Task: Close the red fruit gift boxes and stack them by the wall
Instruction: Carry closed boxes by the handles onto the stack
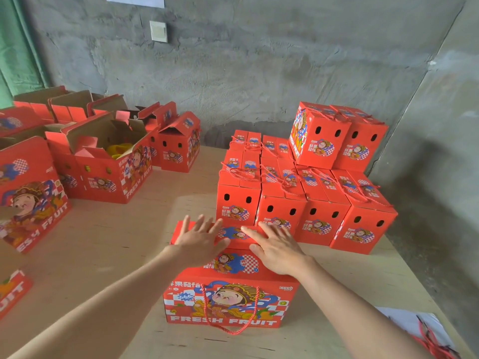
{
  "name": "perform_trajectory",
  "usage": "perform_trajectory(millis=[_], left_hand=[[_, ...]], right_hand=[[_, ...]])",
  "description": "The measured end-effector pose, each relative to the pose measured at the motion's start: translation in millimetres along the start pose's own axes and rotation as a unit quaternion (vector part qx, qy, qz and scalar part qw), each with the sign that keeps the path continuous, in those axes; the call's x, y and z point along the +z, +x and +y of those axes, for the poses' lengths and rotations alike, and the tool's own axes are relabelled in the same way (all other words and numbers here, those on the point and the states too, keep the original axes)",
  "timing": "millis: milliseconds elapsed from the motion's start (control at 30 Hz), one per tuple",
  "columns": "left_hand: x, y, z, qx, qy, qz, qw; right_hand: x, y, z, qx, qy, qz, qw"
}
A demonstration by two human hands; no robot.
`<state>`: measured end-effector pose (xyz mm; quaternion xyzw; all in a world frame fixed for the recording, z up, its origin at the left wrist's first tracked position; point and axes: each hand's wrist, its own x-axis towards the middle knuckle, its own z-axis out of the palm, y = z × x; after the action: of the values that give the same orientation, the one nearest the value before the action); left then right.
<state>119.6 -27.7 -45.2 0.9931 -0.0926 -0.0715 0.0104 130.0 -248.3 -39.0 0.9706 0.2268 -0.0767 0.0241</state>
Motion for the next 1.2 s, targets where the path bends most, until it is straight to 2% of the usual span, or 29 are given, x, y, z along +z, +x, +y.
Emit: perform_trajectory(millis=[200,367,533,733,800,900,1067,1200], left_hand=[[10.6,2.0,24.7,0.002,-0.028,0.045,0.999],[10.4,2.1,20.2,0.012,-0.017,0.047,0.999],[14.4,6.5,18.1,0.017,-0.01,0.054,0.998],[24.6,7.8,16.1,0.024,-0.008,0.027,0.999],[25.0,9.7,15.9,0.03,-0.007,0.019,0.999],[24.4,9.8,15.8,0.038,-0.002,0.026,0.999],[18.4,-4.8,32.0,0.028,-0.007,0.027,0.999],[35.3,-36.9,76.1,0.027,-0.081,0.066,0.994]], right_hand=[[4.6,0.6,-0.6,-0.01,0.017,0.019,1.0],[-9.6,-9.4,49.1,-0.041,0.117,-0.072,0.99],[1.0,-25.4,61.2,-0.032,0.174,-0.037,0.983],[15.7,-30.4,49.1,-0.011,0.093,-0.021,0.995],[17.5,-27.2,40.6,-0.026,0.057,-0.005,0.998],[21.0,-16.6,25.6,-0.051,0.079,0.02,0.995],[23.5,-15.5,24.5,-0.037,0.081,-0.001,0.996],[15.4,-9.1,31.7,-0.02,0.134,0.009,0.991]])
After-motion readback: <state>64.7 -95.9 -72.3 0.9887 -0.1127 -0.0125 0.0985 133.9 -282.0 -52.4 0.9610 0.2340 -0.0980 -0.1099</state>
